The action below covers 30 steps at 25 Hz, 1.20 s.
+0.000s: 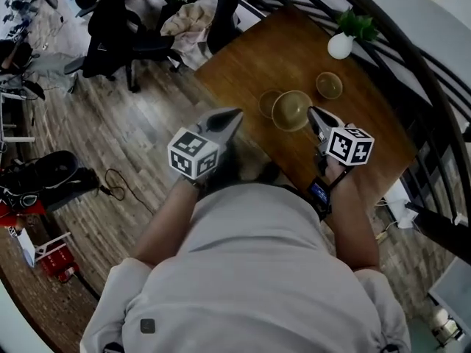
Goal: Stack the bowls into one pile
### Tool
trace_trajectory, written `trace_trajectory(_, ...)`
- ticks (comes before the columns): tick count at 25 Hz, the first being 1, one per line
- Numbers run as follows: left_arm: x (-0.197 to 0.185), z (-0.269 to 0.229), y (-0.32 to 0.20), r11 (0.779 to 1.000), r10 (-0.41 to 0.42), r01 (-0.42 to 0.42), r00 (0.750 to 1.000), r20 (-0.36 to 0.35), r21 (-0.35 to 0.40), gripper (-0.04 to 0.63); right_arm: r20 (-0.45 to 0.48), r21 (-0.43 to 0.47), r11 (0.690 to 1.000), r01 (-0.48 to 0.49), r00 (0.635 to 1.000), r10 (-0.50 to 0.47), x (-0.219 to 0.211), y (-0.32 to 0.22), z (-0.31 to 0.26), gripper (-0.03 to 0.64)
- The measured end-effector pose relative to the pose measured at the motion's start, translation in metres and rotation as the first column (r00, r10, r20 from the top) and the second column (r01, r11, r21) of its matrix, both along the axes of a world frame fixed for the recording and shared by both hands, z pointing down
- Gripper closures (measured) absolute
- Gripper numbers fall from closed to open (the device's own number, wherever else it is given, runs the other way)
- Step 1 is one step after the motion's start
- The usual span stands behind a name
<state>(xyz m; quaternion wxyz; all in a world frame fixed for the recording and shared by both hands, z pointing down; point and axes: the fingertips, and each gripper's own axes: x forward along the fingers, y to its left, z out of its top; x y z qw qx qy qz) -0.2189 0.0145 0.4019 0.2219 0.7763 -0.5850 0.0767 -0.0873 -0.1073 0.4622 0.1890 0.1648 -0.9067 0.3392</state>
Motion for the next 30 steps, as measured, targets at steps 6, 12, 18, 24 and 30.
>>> trace_trajectory(6,-0.009,0.001,-0.054,0.991,0.132,-0.132,0.991,-0.014,0.001,0.591,-0.009,-0.014,0.993,-0.121,0.993,0.121,0.004,-0.018,0.0,0.603)
trace_trajectory(12,-0.013,-0.003,-0.08,0.963,0.27,-0.27,0.962,-0.027,0.024,0.591,-0.025,-0.003,0.965,-0.263,0.964,0.263,0.014,-0.017,-0.002,0.603)
trace_trajectory(18,-0.037,-0.012,-0.093,0.924,0.383,-0.382,0.923,-0.03,0.036,0.591,-0.023,0.014,0.922,-0.386,0.922,0.386,0.003,-0.007,-0.012,0.601)
trace_trajectory(24,-0.072,-0.01,-0.1,0.88,0.474,-0.473,0.879,-0.041,0.04,0.591,-0.028,0.018,0.873,-0.488,0.872,0.488,-0.021,0.001,-0.01,0.601)
trace_trajectory(30,-0.082,0.0,-0.101,0.868,0.496,-0.496,0.862,-0.102,0.028,0.591,-0.06,0.018,0.855,-0.518,0.853,0.518,-0.028,0.008,-0.007,0.601)
